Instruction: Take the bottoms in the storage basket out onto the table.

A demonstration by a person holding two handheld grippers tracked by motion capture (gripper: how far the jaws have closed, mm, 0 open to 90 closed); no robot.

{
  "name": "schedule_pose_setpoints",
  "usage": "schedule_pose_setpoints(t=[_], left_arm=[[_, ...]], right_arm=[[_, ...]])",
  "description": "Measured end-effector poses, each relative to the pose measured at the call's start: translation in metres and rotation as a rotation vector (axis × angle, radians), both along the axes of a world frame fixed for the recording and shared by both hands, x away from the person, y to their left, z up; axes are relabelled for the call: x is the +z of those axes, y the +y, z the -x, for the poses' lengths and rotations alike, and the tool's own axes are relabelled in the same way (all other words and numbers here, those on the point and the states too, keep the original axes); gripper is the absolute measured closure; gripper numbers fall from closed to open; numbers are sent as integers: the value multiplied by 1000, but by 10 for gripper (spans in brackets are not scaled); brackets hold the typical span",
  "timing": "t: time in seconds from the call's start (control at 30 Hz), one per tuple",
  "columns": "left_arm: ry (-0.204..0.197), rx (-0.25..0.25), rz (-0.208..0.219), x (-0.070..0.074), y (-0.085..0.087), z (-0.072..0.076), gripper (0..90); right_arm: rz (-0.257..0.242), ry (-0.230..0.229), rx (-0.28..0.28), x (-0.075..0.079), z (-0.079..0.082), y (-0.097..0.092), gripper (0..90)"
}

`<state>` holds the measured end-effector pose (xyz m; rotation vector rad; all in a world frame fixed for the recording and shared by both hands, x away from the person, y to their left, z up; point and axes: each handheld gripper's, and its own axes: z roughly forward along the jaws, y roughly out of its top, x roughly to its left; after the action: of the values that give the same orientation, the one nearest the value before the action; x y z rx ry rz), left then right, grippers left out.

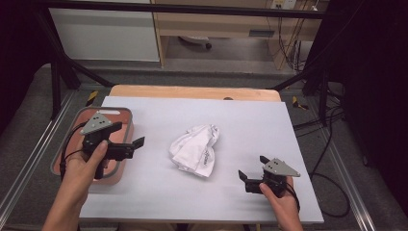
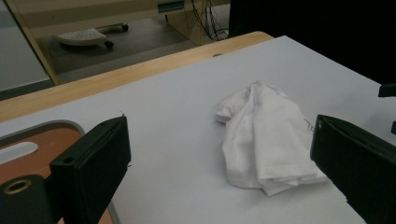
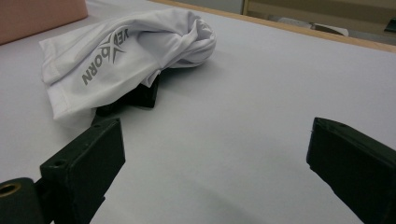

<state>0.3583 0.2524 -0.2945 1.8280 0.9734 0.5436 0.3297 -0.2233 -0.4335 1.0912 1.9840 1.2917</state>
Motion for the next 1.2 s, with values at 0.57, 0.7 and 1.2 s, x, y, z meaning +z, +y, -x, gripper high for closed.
schedule_pose_setpoints(t=[0.57, 0.7, 1.2], left_arm=[[-37, 47, 50, 1, 37, 15, 52], [-49, 3, 66, -1, 44, 18, 38], [-38, 61, 64, -25, 53, 24, 49]], right_arm=[[-20, -9, -8, 1, 1, -3, 45], [-13, -5, -8, 0, -1, -3, 47], [-6, -13, -4, 2, 1, -5, 56]])
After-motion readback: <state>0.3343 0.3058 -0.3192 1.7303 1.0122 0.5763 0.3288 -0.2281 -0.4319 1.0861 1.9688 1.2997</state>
